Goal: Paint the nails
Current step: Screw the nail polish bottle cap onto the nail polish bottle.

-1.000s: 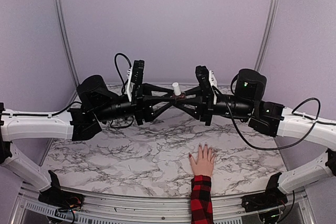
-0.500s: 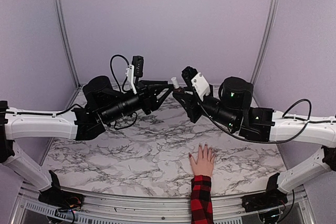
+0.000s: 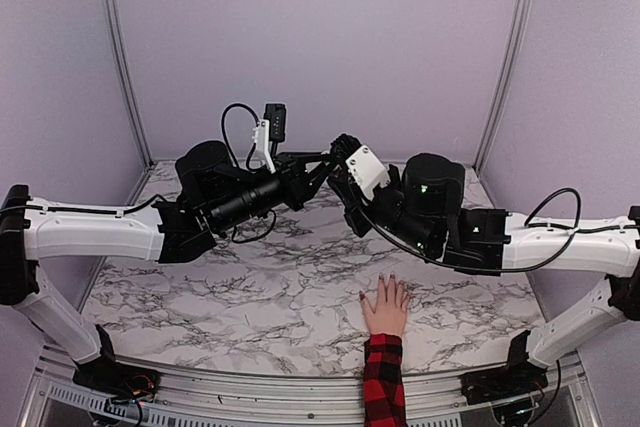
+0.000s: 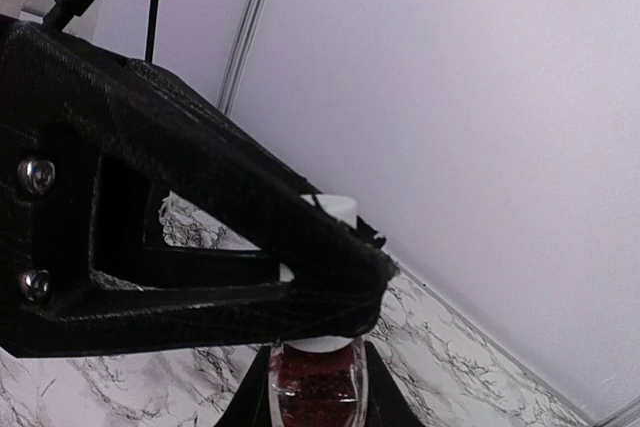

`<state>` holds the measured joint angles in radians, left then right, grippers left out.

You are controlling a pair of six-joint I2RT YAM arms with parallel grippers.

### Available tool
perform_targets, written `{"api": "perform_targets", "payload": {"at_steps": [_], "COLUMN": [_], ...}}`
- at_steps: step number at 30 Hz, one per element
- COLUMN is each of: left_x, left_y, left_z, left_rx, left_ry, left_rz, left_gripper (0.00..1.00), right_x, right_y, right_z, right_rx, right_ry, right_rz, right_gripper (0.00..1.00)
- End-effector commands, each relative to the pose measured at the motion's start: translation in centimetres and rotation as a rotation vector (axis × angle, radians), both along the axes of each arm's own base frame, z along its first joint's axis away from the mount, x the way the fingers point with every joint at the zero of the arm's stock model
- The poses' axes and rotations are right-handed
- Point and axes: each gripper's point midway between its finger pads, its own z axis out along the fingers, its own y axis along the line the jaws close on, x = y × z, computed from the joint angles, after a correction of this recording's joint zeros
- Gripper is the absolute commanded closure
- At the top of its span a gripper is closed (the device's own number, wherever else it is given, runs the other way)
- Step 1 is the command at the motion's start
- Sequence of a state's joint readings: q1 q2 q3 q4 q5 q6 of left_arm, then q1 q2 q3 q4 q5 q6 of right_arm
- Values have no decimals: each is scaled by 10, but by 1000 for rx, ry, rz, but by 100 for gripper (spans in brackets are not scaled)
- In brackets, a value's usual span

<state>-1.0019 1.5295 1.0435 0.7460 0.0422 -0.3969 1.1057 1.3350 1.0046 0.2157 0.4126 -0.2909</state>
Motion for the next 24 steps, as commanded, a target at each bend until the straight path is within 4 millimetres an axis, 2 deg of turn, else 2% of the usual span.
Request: {"api": "perform_targets", "payload": {"at_steps": [1,8,16,24], "left_x": [1,-15,-42,-76], "left_y": [-2,-8,-17,-24], "left_z": [8,3,-11,-16], "left_rx": [-20,19,73,100], "left_ry": [-4,-51,-111,-173], "left_rz": [-3,-89,-252,-446], "left_gripper": [92,99,100,100], "right_x": [-3,-26,-56,-107], "right_y": [3,8,-2,-4], "right_z": [28,40,66,78], "right_rx": [43,108,246,229], "right_ry": [-48,-40,6,-16], "right_rz": [4,177,485,819], "right_gripper": [100,100,100,100]}}
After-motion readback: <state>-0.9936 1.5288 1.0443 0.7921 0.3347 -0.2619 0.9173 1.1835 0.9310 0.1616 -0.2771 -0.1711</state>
